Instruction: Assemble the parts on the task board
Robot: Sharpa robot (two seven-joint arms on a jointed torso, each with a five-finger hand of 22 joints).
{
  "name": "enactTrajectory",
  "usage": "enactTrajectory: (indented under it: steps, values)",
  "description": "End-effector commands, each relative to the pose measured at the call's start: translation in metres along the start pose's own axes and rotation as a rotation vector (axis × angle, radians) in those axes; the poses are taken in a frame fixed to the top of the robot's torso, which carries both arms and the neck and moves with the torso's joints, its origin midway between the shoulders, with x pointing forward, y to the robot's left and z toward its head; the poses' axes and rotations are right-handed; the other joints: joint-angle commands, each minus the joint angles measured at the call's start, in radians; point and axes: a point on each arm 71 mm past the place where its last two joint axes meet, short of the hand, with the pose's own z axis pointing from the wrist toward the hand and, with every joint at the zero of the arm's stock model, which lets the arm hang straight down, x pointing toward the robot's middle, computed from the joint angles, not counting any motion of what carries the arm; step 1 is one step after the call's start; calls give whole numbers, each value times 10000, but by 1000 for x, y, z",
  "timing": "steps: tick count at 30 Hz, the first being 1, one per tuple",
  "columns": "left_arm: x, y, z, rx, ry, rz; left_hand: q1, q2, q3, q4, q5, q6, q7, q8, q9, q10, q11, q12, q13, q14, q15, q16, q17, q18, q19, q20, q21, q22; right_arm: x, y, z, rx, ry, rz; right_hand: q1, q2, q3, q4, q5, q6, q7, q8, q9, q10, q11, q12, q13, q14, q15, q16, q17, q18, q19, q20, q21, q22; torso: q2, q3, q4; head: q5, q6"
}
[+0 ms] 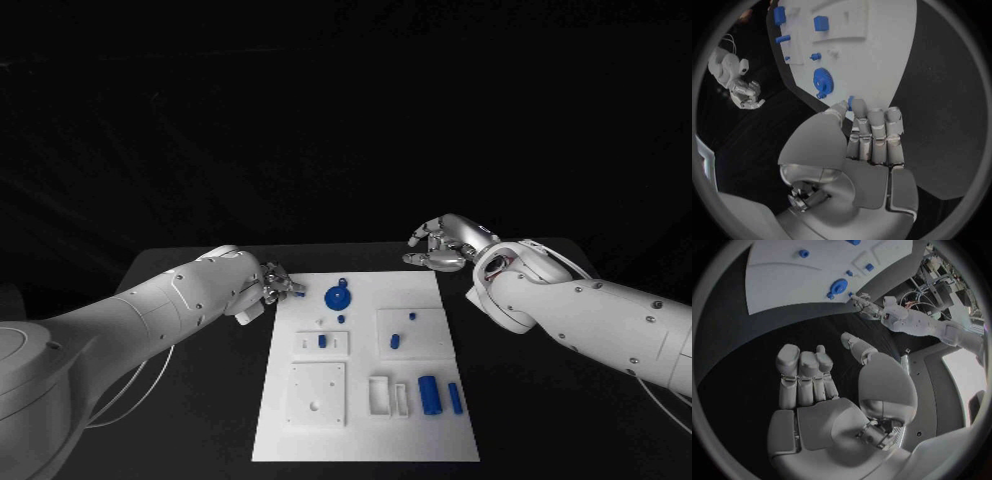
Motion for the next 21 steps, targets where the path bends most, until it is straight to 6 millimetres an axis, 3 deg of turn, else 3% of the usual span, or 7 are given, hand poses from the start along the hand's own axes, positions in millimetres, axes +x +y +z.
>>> enactTrajectory:
  steps: [1, 3, 4, 6, 13, 16, 21]
  values:
    - [0, -1, -2, 138, -86, -1124, -1155, 279, 1971, -2556, 489, 261, 4, 130, 174, 231, -159, 20, 86, 133, -142, 121, 11, -96, 145, -1289, 148, 194, 0, -1, -1, -48, 42, -11, -6, 3, -47, 15, 39, 56, 91, -3, 16, -502, 193, 56, -14, 69, 15, -34, 18, 1181, 31, -66, -64, 11, -7, -3, 4, 9, 9]
    - [-1, 0, -4, 145, -19, -1300, -1947, 354, 2487, -3199, 872, 382, 8, 201, 219, 346, -229, 85, 133, 240, -145, 190, 12, -113, 237, -1293, 195, 183, -1, -2, -1, -22, 38, -15, 1, 4, -46, 12, 40, 58, 90, -2, 17, -501, 193, 57, -15, 70, 14, -35, 18, 1181, 32, -67, -64, 11, -13, -6, 8, 18, 10]
    - [-1, 1, -6, 151, 26, -1394, -2816, 502, 2989, -3832, 1059, 414, -17, 246, 273, 391, -264, 114, 166, 301, -178, 226, -3, -111, 367, -1317, 258, 174, -1, -2, -1, -11, 35, -13, 5, 2, -46, 9, 40, 58, 90, -2, 17, -501, 192, 58, -16, 70, 14, -35, 19, 1181, 32, -67, -64, 12, -12, -7, 7, 29, 17]
    - [-1, 1, -9, 210, 68, -1478, -3085, 505, 3289, -4105, 1151, 484, -50, 303, 323, 450, -275, 135, 182, 357, -198, 251, -13, -94, 439, -1345, 280, 167, -2, -3, -1, 7, 29, -18, 8, 1, -46, 7, 40, 59, 90, -2, 18, -501, 192, 58, -16, 70, 14, -35, 19, 1181, 33, -68, -64, 12, -20, -3, 12, 43, 7]
    - [4, 1, -24, 513, 415, -1543, -3372, 480, 3565, -4243, 1361, 564, -98, 383, 412, 549, -325, 181, 215, 450, -234, 316, -12, -77, 524, -1378, 326, 171, -3, -6, -2, 67, 26, -23, 20, 0, -45, 1, 42, 60, 89, -2, 19, -500, 191, 61, -19, 71, 13, -36, 21, 1181, 34, -68, -65, 14, -47, -15, 49, 83, -14]
    - [7, 1, -31, 683, 475, -1402, -3420, 364, 3674, -4266, 1738, 636, -135, 450, 479, 587, -368, 205, 236, 488, -257, 359, -2, -64, 553, -1397, 358, 178, -3, -7, -2, 95, 17, -30, 25, 1, -44, -1, 43, 60, 88, -2, 19, -501, 191, 61, -20, 71, 12, -36, 22, 1181, 34, -69, -65, 14, -85, -18, 82, 85, -52]
    - [12, 3, -42, 949, 350, -941, -3411, 263, 3727, -4269, 1896, 679, -165, 490, 525, 625, -391, 225, 252, 519, -275, 388, 3, -51, 584, -1416, 393, 183, -3, -8, -2, 113, 20, -11, 32, 3, -43, -4, 43, 61, 88, -2, 20, -500, 190, 62, -21, 71, 12, -37, 22, 1181, 34, -69, -66, 15, -164, -12, 128, 88, -118]
